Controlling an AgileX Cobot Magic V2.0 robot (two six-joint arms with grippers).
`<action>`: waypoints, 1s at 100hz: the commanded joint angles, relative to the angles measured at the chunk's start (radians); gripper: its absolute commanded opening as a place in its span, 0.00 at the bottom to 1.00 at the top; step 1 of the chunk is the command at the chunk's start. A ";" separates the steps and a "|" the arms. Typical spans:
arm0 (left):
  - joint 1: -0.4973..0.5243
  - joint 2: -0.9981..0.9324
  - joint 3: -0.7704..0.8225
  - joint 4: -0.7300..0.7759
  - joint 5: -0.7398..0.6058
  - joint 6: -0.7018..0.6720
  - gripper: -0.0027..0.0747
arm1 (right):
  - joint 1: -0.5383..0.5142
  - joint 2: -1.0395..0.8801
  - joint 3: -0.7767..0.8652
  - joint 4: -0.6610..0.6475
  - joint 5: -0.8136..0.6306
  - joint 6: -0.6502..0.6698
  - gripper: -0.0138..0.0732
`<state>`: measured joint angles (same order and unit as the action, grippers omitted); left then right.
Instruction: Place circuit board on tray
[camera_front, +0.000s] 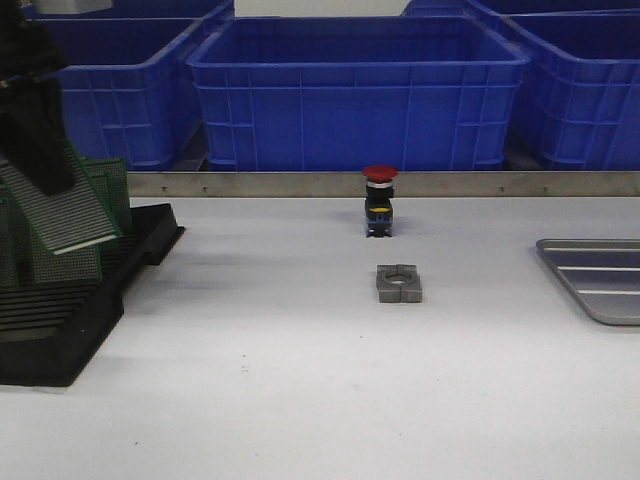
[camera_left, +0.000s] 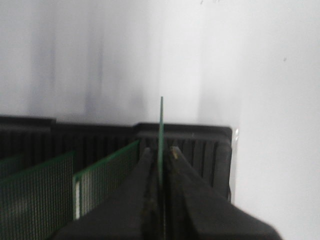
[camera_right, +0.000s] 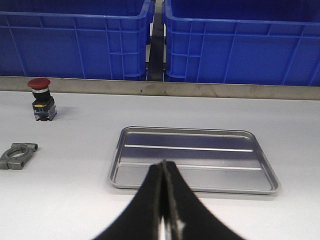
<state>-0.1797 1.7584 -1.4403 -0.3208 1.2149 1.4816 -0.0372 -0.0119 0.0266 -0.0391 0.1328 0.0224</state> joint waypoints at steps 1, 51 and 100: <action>-0.051 -0.049 -0.030 -0.088 0.054 -0.007 0.01 | -0.002 -0.024 -0.012 -0.002 -0.073 -0.009 0.09; -0.281 -0.040 -0.030 -0.543 -0.026 -0.007 0.01 | -0.002 -0.024 -0.012 -0.002 -0.074 -0.009 0.09; -0.322 -0.040 -0.030 -0.564 -0.030 -0.007 0.01 | -0.001 0.131 -0.213 0.083 0.171 -0.008 0.09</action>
<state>-0.4949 1.7605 -1.4403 -0.8127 1.1871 1.4816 -0.0372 0.0328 -0.0876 0.0360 0.2900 0.0224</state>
